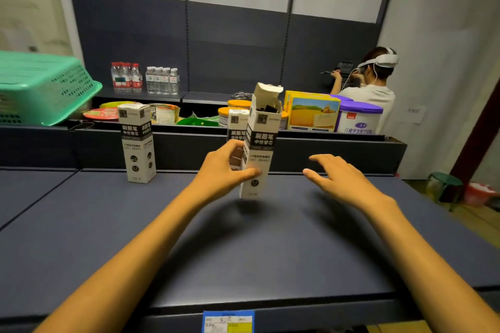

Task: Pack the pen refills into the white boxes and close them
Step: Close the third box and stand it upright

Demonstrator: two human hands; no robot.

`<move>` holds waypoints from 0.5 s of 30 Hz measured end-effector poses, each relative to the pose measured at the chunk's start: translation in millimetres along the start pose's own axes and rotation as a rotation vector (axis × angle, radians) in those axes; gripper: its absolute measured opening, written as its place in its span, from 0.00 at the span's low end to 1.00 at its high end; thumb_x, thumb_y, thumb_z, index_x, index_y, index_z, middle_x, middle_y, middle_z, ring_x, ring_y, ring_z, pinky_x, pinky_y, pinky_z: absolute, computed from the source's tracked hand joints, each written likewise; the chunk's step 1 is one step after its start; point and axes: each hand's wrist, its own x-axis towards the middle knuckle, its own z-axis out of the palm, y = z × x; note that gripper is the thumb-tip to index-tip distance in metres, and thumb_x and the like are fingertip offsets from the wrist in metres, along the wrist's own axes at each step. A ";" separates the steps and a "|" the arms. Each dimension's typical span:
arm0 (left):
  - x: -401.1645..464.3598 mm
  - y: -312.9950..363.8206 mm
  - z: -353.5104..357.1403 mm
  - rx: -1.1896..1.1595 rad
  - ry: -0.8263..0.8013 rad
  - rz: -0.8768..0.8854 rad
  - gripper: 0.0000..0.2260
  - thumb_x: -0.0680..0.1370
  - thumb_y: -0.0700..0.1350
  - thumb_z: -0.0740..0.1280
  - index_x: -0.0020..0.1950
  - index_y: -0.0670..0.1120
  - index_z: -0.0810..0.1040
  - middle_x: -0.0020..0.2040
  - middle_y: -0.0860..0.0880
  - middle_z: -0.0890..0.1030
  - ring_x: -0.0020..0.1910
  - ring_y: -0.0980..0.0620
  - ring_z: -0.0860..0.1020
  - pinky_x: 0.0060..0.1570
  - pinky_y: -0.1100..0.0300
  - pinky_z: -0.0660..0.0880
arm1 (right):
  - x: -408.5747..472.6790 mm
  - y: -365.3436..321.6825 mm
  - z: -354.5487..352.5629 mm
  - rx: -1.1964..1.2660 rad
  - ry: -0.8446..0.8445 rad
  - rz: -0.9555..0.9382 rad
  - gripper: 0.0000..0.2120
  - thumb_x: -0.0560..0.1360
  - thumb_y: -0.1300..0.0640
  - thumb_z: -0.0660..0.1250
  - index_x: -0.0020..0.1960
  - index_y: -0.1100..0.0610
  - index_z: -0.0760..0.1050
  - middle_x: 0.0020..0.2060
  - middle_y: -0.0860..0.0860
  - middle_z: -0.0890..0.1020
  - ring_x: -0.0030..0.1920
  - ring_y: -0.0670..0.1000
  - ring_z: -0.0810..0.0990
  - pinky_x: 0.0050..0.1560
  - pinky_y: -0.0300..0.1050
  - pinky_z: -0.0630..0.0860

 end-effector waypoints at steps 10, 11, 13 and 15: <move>62.8 13.1 121.4 -0.011 -0.077 -0.108 0.21 0.73 0.51 0.73 0.62 0.53 0.69 0.58 0.55 0.79 0.49 0.63 0.77 0.40 0.73 0.74 | 29.4 93.7 -11.5 0.120 -0.032 -0.030 0.27 0.78 0.37 0.59 0.74 0.48 0.63 0.72 0.49 0.69 0.71 0.50 0.68 0.67 0.53 0.70; 66.3 13.8 128.5 -0.012 -0.081 -0.119 0.21 0.73 0.51 0.73 0.63 0.54 0.69 0.58 0.55 0.79 0.49 0.64 0.77 0.39 0.73 0.74 | 32.2 99.6 -11.8 0.140 -0.039 -0.032 0.27 0.78 0.38 0.59 0.74 0.48 0.64 0.72 0.49 0.70 0.70 0.50 0.68 0.67 0.53 0.70; 74.2 15.0 140.0 -0.023 -0.090 -0.126 0.21 0.74 0.51 0.73 0.63 0.53 0.69 0.60 0.54 0.79 0.51 0.62 0.77 0.42 0.72 0.76 | 38.5 109.3 -11.3 0.164 -0.046 -0.035 0.27 0.78 0.38 0.60 0.74 0.48 0.64 0.72 0.49 0.70 0.70 0.51 0.69 0.66 0.53 0.71; 82.4 17.0 147.9 -0.027 -0.117 -0.134 0.23 0.74 0.51 0.73 0.65 0.51 0.68 0.62 0.51 0.78 0.55 0.58 0.78 0.46 0.69 0.76 | 46.1 117.5 -10.5 0.186 -0.048 -0.034 0.27 0.78 0.38 0.60 0.73 0.48 0.64 0.71 0.49 0.70 0.69 0.51 0.71 0.65 0.53 0.72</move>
